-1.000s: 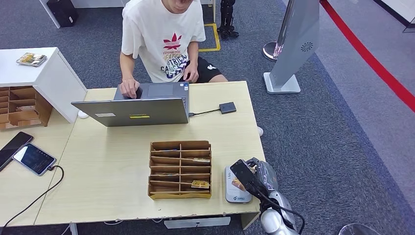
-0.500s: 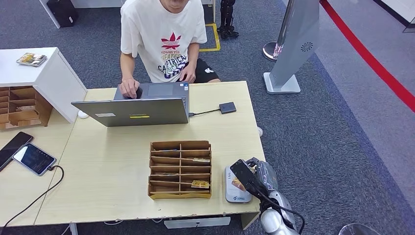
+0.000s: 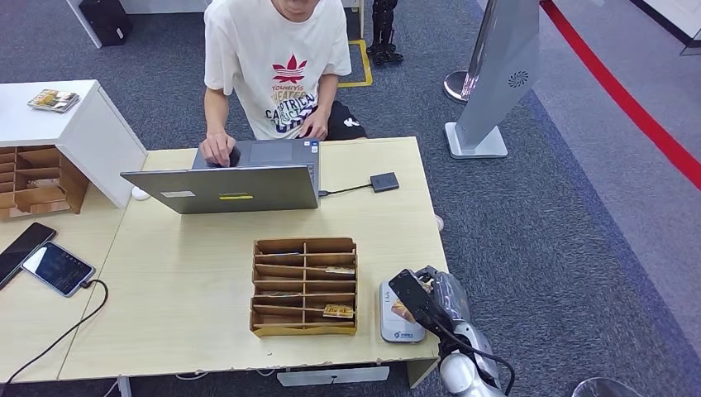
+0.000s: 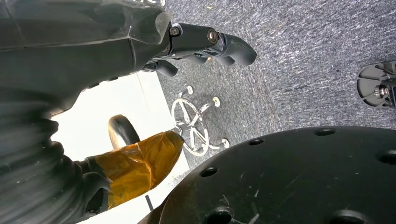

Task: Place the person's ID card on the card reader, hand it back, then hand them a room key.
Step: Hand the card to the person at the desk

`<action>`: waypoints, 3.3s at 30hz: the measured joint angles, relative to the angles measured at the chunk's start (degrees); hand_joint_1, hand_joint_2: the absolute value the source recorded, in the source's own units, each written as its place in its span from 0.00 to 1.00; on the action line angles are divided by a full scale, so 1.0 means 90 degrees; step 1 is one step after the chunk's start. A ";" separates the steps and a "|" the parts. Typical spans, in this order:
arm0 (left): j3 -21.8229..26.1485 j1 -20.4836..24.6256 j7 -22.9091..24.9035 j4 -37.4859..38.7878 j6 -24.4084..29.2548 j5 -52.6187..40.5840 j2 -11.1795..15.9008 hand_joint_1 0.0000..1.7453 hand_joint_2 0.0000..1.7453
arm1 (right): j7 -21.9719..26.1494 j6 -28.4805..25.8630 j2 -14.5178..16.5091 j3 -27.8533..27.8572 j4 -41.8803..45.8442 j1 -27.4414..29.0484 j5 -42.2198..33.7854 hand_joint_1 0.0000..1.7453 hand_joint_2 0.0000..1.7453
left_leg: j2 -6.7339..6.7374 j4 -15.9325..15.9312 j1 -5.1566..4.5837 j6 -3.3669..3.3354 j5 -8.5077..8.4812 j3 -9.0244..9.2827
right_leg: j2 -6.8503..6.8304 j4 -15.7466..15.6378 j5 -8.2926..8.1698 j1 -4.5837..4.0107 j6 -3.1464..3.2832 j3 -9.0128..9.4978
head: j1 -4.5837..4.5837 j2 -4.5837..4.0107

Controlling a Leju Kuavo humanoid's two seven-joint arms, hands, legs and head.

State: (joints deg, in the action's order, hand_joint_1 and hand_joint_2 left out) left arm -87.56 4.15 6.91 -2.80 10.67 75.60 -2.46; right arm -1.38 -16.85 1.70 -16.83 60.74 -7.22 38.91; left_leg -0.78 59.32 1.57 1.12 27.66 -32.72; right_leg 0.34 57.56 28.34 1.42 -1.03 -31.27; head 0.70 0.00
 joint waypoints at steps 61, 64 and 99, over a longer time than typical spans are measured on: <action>-0.0041 -0.0001 0.0004 0.0000 0.0025 0.0060 -0.0001 0.00 1.00 | 0.0029 -0.0060 0.0000 0.0002 -0.0017 0.0022 -0.0060 1.00 1.00 | 0.0000 0.0000 0.0000 0.0000 0.0000 0.0003 | 0.0000 0.0000 0.0000 0.0000 0.0000 0.0002 | 0.0000 0.0000; -0.0042 -0.0001 -0.0003 0.0000 0.0030 0.0064 -0.0001 0.00 1.00 | 0.0029 -0.0069 0.0000 0.0002 -0.0017 0.0023 -0.0064 1.00 1.00 | 0.0000 0.0000 0.0000 0.0000 0.0000 0.0003 | 0.0000 0.0000 0.0000 0.0000 0.0000 0.0002 | 0.0000 0.0000; -0.0051 -0.0001 -0.0003 0.0000 0.0026 0.0047 0.0003 0.00 1.00 | 0.0085 -0.0114 0.0002 0.0000 -0.0006 0.0015 -0.0060 1.00 1.00 | -0.0001 0.0000 0.0000 -0.0002 -0.0002 0.0003 | 0.0000 0.0000 -0.0004 0.0000 -0.0005 0.0004 | 0.0001 0.0000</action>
State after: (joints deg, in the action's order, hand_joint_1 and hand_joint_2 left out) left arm -88.02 4.14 6.88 -2.80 10.90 76.02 -2.44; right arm -0.61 -17.88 1.73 -16.83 60.69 -7.08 38.36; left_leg -0.79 59.32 1.57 1.10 27.64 -32.69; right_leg 0.34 57.56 28.31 1.43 -1.07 -31.23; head 0.70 0.00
